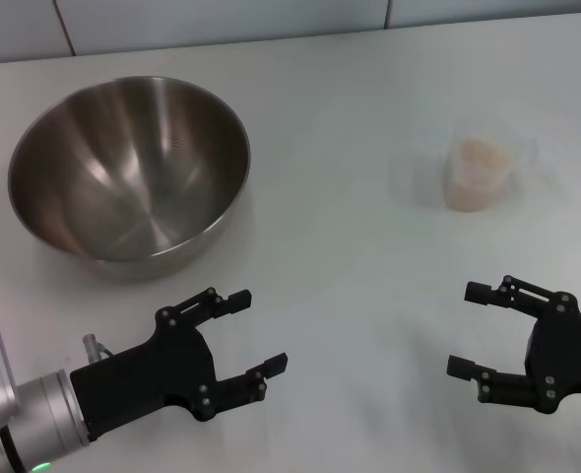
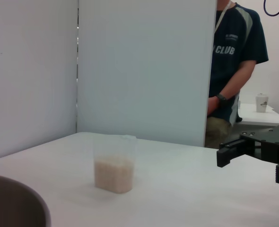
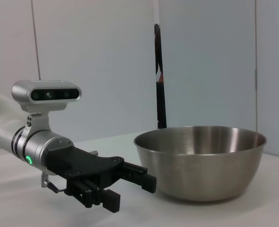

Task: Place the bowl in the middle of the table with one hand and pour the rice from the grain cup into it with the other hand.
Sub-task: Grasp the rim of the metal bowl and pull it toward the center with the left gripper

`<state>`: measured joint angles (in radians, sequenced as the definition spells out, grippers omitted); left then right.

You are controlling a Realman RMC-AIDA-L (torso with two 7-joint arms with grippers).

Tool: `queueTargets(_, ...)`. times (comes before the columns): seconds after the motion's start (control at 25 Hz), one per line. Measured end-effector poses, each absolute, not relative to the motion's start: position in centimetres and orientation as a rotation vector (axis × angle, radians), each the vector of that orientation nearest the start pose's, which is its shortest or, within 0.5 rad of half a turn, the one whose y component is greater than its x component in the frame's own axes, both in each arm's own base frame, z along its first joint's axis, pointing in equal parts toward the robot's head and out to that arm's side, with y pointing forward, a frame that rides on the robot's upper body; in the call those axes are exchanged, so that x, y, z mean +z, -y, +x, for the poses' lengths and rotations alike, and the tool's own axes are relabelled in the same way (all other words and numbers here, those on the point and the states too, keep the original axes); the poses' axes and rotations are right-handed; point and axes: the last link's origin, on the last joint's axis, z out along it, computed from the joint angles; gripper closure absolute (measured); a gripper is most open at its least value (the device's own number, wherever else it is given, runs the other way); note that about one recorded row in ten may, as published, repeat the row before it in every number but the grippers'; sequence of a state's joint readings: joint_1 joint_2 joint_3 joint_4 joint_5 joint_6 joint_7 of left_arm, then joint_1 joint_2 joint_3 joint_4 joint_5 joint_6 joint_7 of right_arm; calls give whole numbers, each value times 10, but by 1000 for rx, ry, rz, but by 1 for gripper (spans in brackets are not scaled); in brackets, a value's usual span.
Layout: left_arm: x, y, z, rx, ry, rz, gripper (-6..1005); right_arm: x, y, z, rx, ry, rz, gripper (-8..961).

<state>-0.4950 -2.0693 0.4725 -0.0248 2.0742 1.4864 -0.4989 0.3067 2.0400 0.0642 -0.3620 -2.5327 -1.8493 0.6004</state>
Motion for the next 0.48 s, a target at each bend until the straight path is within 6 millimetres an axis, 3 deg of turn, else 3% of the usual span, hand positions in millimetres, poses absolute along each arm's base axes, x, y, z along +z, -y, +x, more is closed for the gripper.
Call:
queueTargets(0.36,-94,-239,-280,-903,261,-2682,197,-3,-195,345,840,-327,-2548,121)
queueTargets(0.44,-91,-237,-279,-930,245,-2677,197,-3,-195,344,841,-326,-2548,121)
queueTargets(0.48,-81,-236,-276,-1005,213,-2634,196,-4,-195,344,841,-326,-2548,121)
